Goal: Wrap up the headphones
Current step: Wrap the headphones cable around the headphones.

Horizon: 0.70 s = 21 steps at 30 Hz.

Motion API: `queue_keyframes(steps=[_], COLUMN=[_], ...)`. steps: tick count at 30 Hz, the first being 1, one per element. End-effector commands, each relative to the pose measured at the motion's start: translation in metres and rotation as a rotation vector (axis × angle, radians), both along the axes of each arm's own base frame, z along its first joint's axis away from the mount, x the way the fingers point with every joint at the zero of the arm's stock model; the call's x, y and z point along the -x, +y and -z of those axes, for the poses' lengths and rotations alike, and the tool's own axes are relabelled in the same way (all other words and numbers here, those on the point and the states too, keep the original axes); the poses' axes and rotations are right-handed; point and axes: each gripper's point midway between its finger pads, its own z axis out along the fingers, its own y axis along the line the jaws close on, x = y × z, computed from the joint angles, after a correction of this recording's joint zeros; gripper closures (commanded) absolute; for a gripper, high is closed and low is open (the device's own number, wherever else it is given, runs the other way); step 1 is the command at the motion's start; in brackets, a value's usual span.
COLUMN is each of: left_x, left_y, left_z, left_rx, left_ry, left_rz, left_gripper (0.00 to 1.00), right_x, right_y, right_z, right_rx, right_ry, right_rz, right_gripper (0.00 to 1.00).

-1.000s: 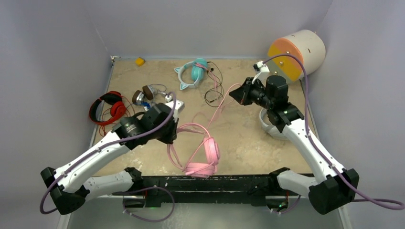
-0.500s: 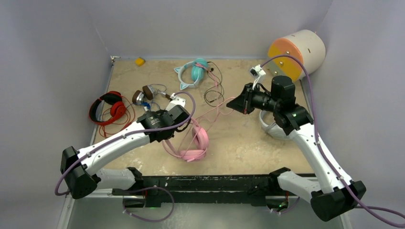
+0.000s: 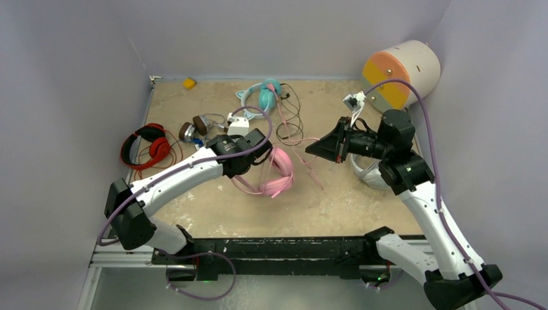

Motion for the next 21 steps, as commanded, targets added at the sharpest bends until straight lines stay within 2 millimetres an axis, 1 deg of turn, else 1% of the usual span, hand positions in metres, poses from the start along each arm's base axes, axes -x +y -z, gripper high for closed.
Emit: queue_keyframes(steps=[1, 4, 8, 10, 12, 14, 17, 20, 21], left_x=[-0.027, -0.041, -0.048, -0.051, -0.054, -0.058, -0.065, -0.071, -0.071], left_y=[-0.009, -0.002, 0.005, 0.005, 0.003, 0.000, -0.001, -0.001, -0.001], left_z=[-0.013, -0.012, -0.005, -0.001, 0.001, -0.001, -0.007, -0.017, -0.022], left_rx=[0.242, 0.295, 0.302, 0.325, 0.357, 0.400, 0.478, 0.557, 0.579], left_ry=[-0.046, -0.062, -0.066, -0.065, -0.067, -0.073, -0.085, -0.111, -0.125], left_rz=[-0.103, -0.159, -0.246, -0.301, -0.343, -0.369, -0.401, -0.429, -0.432], left_gripper=[1.00, 1.00, 1.00, 1.00, 1.00, 1.00, 1.00, 1.00, 1.00], right_x=[0.022, 0.027, 0.035, 0.040, 0.048, 0.057, 0.065, 0.069, 0.070], right_y=[0.006, 0.008, 0.013, 0.021, 0.033, 0.047, 0.066, 0.080, 0.083], right_z=[-0.019, -0.016, -0.012, -0.010, -0.004, 0.006, 0.033, 0.062, 0.069], right_rx=[-0.075, -0.078, -0.088, -0.093, -0.089, -0.079, -0.048, -0.016, -0.011], right_ry=[-0.037, -0.021, -0.008, -0.002, 0.006, 0.026, 0.075, 0.125, 0.130], right_rz=[-0.097, -0.110, -0.138, -0.156, -0.187, -0.228, -0.271, -0.281, -0.280], right_gripper=[1.00, 1.00, 1.00, 1.00, 1.00, 0.98, 0.93, 0.91, 0.90])
